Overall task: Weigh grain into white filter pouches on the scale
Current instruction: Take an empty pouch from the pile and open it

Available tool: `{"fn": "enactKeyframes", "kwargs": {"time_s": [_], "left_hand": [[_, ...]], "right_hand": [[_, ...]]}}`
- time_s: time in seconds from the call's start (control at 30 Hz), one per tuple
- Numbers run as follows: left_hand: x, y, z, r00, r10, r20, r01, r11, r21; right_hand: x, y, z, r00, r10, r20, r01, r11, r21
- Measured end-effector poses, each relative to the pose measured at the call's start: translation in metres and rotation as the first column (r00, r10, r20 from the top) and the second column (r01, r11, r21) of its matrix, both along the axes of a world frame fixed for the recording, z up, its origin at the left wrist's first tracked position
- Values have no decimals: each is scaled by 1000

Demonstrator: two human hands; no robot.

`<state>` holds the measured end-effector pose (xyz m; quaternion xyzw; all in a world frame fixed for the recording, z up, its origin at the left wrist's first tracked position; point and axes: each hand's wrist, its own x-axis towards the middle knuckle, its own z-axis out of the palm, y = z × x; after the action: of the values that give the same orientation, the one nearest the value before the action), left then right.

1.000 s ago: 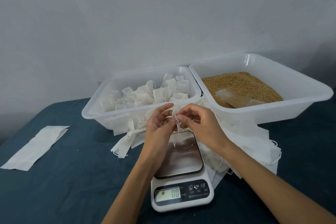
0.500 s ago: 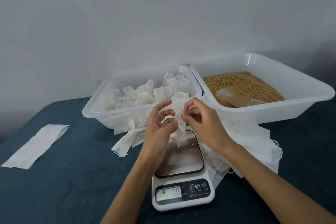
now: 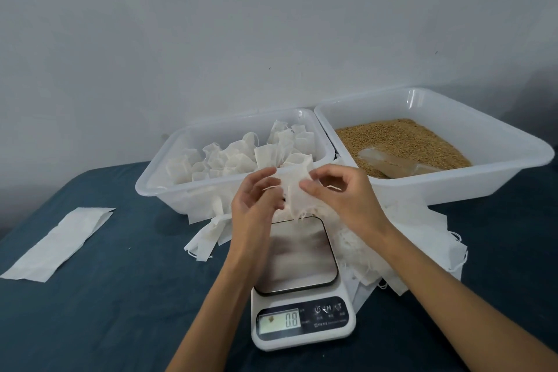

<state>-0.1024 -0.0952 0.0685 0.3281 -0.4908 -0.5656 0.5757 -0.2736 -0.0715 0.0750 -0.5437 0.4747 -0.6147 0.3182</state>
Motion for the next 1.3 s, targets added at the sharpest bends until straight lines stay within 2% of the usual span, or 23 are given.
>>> {"fn": "enactKeyframes", "kwargs": {"time_s": [0.07,0.1,0.17,0.23,0.33,0.4,0.53,0.67,0.8,0.93,1.03,1.17,1.3], "left_hand": [[1,-2,-4,982,137,131,-128,989,-72],[0,-2,-6,982,122,142,-114,992,-58],[-1,-1,-5,996,-9,85,4,998,60],[-2,1,-4,997,-76,31,73,993,88],[0,2,-4,992,66,107,-61,997,-52],[0,3,-4,980,142,142,-126,985,-117],[-3,6,-4,973,180,141,-158,975,-155],[-2,5,-5,975,196,108,-173,965,-197],[-2,3,-7,953,215,212,-155,951,-266],[-3,5,-6,959,182,218,-123,958,-258],[-1,4,-5,960,198,197,-145,956,-254],[0,0,-6,959,212,191,-167,960,-226],[-1,1,-5,953,192,235,-128,956,-262]], "right_hand": [[-3,-1,1,992,57,111,-59,998,11],[-4,-1,0,983,90,163,-94,995,16],[-5,-2,-1,966,129,225,-135,991,13],[-4,-3,-1,975,97,200,-98,995,-8],[-5,-5,-5,991,-128,-30,125,988,-86],[-5,-5,-7,979,-176,-107,161,978,-131],[-3,-3,-7,998,-53,-21,51,994,-99],[-5,-3,-7,998,-53,38,55,997,-60],[-5,-3,-4,994,-23,109,32,996,-82],[-5,-3,-4,993,56,102,-49,997,-65],[-5,-4,-5,998,34,51,-31,998,-61],[-6,-4,-3,992,-7,124,11,1000,-27],[-6,-3,-1,976,61,210,-66,998,19]]}}
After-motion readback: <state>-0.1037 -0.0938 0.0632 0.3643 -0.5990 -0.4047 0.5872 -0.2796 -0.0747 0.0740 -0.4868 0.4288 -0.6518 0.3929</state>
